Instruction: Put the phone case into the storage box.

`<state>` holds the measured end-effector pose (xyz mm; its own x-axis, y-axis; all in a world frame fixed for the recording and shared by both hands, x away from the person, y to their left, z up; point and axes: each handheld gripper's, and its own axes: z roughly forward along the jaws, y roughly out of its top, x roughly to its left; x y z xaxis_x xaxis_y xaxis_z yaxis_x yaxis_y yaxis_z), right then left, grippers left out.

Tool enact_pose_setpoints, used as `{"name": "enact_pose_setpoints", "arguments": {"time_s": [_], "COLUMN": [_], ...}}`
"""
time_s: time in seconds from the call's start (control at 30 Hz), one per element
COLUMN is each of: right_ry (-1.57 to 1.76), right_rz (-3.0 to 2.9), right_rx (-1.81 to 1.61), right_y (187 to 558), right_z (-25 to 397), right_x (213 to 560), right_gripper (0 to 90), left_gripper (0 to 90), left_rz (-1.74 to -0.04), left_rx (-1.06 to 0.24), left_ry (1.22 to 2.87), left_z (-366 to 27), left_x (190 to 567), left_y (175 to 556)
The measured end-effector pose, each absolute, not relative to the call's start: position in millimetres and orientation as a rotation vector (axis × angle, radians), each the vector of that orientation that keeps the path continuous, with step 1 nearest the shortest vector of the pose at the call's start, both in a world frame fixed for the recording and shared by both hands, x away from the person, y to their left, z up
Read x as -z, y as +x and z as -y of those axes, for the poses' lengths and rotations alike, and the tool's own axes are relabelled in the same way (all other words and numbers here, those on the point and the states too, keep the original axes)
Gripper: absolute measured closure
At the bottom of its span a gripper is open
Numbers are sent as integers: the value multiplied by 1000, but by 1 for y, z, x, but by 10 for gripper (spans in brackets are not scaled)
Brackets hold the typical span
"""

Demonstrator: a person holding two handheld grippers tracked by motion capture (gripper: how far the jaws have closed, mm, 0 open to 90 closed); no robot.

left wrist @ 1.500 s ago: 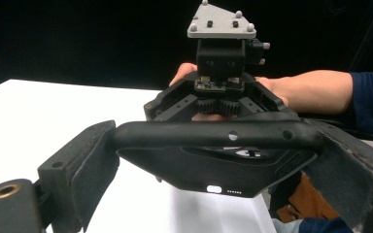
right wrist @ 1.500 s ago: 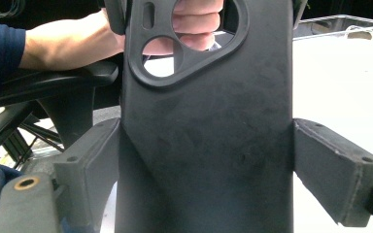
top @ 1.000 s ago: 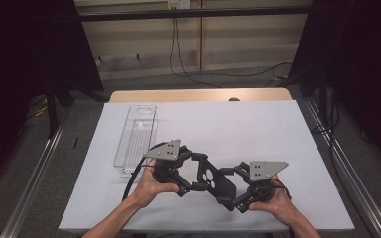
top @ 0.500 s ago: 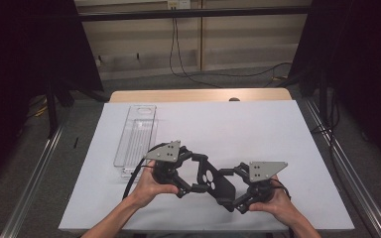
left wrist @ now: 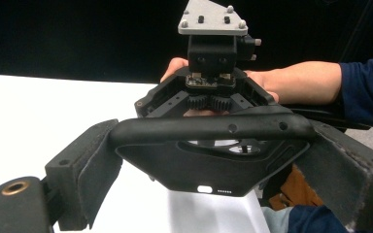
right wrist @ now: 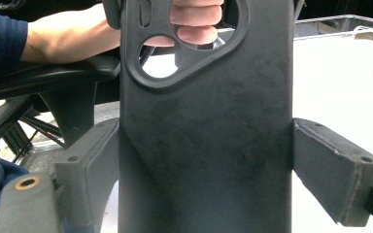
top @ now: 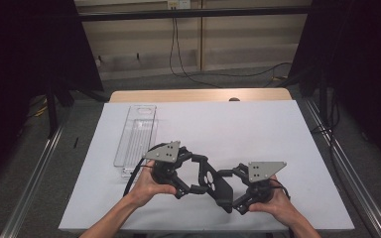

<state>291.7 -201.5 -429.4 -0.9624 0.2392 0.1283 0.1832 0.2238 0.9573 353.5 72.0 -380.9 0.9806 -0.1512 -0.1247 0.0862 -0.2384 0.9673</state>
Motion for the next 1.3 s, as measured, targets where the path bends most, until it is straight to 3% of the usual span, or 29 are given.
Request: {"name": "enact_pose_setpoints", "arguments": {"time_s": [1.3], "right_ry": [418], "right_rz": [-2419], "right_rx": [-1799], "right_y": [291], "right_z": [196], "right_x": [430], "right_gripper": [144], "left_gripper": [136], "left_rz": [-3], "left_rx": [204], "left_ry": [1830], "left_z": [-68], "left_x": [377], "left_y": [350]}}
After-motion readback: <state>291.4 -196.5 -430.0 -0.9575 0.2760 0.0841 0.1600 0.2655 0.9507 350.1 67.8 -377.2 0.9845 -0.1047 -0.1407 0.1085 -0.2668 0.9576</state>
